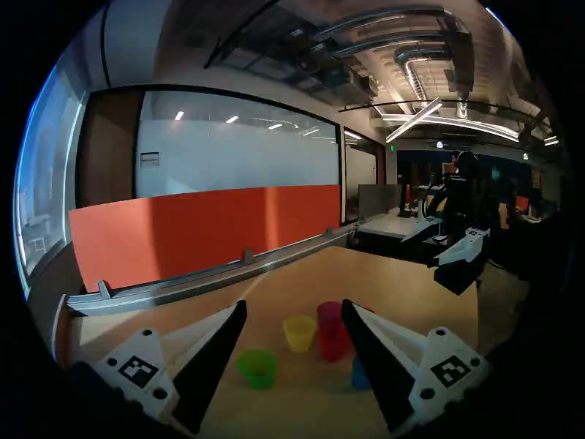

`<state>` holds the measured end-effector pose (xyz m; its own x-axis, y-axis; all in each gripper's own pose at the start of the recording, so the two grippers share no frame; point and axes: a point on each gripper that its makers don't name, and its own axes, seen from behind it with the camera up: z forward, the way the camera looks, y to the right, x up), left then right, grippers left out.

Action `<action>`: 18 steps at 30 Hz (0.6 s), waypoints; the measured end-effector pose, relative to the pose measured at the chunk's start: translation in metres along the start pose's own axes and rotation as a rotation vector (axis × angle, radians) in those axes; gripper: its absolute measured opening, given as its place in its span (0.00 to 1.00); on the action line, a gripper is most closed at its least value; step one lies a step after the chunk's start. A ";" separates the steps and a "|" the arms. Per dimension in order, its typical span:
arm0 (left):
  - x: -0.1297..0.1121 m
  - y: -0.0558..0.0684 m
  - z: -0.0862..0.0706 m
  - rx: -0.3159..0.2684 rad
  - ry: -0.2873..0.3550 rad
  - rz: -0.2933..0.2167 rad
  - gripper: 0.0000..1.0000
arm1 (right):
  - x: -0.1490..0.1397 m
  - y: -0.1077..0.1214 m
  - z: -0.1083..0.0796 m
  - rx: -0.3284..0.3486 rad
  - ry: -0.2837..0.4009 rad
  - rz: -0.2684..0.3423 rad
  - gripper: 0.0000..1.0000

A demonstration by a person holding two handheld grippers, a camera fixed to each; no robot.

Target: Pour water

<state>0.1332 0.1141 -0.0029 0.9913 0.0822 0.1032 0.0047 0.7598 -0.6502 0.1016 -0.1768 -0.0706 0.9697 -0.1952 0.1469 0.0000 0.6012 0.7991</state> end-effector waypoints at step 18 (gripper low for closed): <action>-0.048 -0.018 0.016 0.013 -0.122 0.000 0.96 | -0.047 -0.008 0.010 0.051 -0.128 -0.036 1.00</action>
<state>0.0829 0.1068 0.0157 0.9679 0.1594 0.1941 0.0021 0.7677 -0.6408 0.0538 -0.1798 -0.0778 0.9303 -0.3151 0.1877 0.0189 0.5524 0.8334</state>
